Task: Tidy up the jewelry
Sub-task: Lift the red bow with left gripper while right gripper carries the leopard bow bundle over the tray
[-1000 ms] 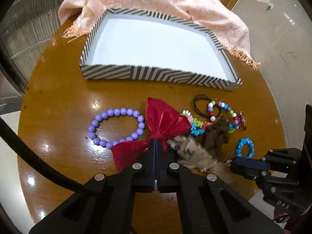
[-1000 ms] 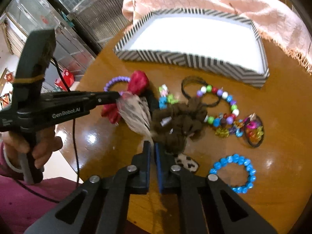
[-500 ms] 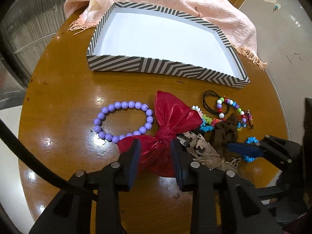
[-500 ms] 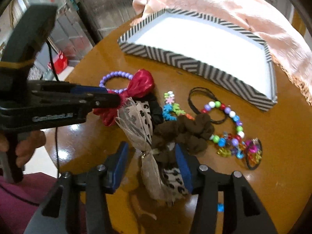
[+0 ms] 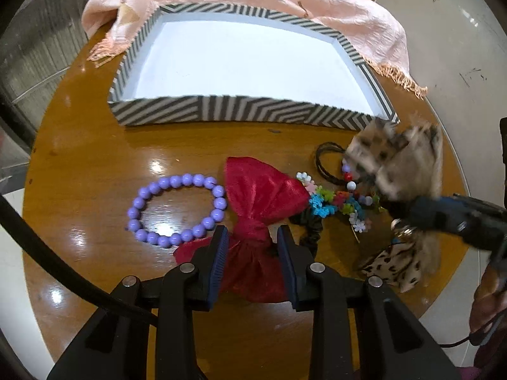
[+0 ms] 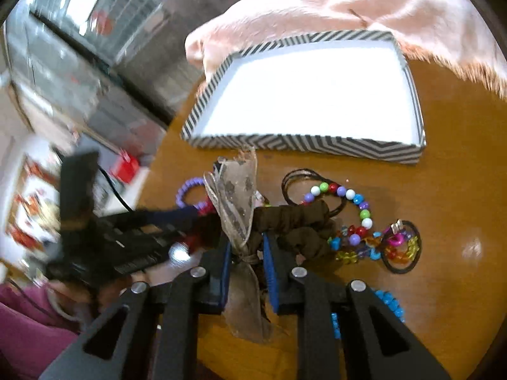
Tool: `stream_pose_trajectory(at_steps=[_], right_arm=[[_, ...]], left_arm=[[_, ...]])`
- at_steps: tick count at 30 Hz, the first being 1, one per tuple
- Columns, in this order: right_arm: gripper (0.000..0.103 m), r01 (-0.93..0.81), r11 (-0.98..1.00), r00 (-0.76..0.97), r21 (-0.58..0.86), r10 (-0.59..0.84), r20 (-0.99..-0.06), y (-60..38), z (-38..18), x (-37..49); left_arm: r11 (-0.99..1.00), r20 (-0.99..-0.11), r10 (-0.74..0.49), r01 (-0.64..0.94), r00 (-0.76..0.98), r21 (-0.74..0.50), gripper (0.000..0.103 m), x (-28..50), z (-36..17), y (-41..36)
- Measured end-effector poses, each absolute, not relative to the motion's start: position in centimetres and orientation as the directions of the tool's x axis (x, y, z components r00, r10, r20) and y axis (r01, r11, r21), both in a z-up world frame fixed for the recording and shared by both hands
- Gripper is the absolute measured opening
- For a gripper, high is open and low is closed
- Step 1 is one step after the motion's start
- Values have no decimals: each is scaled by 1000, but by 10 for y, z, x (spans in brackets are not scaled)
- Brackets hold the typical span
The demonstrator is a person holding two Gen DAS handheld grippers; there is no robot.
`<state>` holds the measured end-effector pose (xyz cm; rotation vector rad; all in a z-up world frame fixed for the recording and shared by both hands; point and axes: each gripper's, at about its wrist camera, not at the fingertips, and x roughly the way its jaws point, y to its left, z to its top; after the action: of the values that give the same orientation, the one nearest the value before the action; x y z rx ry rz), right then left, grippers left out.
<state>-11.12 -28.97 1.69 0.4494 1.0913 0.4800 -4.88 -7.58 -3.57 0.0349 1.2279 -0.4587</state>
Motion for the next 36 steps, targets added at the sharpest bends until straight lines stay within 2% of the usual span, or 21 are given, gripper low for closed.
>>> stream_pose_trajectory(at_steps=[4,6,11,18,28,36], right_arm=[[20,-109,799,392,591,581,-713,-300,12,-110],[20,-106,799,394,592,581,-712,-300,13,-108],[20,-131,792,398,597,593,-700,-293,20,-106],[20,-183,802,417,569,587,-694,-282,42,-98],[20,-205,828,467,521,551,-692,-268,71,-62],[20,-191,846,479,497,522,-705,-259,75,-15]], left_arm=[[909,-912,-328,345,247,-233,1,-46,-38,-74],[908,-906,-342,336,249,-250,0,-46,-34,-70],[894,-877,-401,319,264,-313,0,-46,-12,-56],[898,-846,-413,305,337,-316,0,-42,21,-39],[944,-840,-303,259,451,-202,0,-7,50,-25],[961,-844,-238,241,481,-134,0,29,51,-31]])
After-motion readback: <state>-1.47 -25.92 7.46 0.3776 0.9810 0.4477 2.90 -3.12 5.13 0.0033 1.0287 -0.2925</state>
